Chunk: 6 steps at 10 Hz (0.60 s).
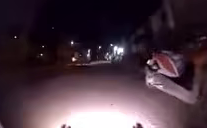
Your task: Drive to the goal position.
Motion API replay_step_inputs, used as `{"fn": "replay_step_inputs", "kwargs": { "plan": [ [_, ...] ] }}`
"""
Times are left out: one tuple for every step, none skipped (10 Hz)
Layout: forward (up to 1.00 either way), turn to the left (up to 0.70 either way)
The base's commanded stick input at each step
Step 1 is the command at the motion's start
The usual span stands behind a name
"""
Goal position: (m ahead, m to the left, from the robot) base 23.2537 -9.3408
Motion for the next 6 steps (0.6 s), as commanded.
{"fn": "replay_step_inputs", "kwargs": {
  "plan": [
    [0.6, 0.0],
    [0.6, 0.0],
    [0.6, 0.0],
    [0.6, 0.0],
    [0.6, 0.0],
    [0.6, 0.0]
  ]
}}
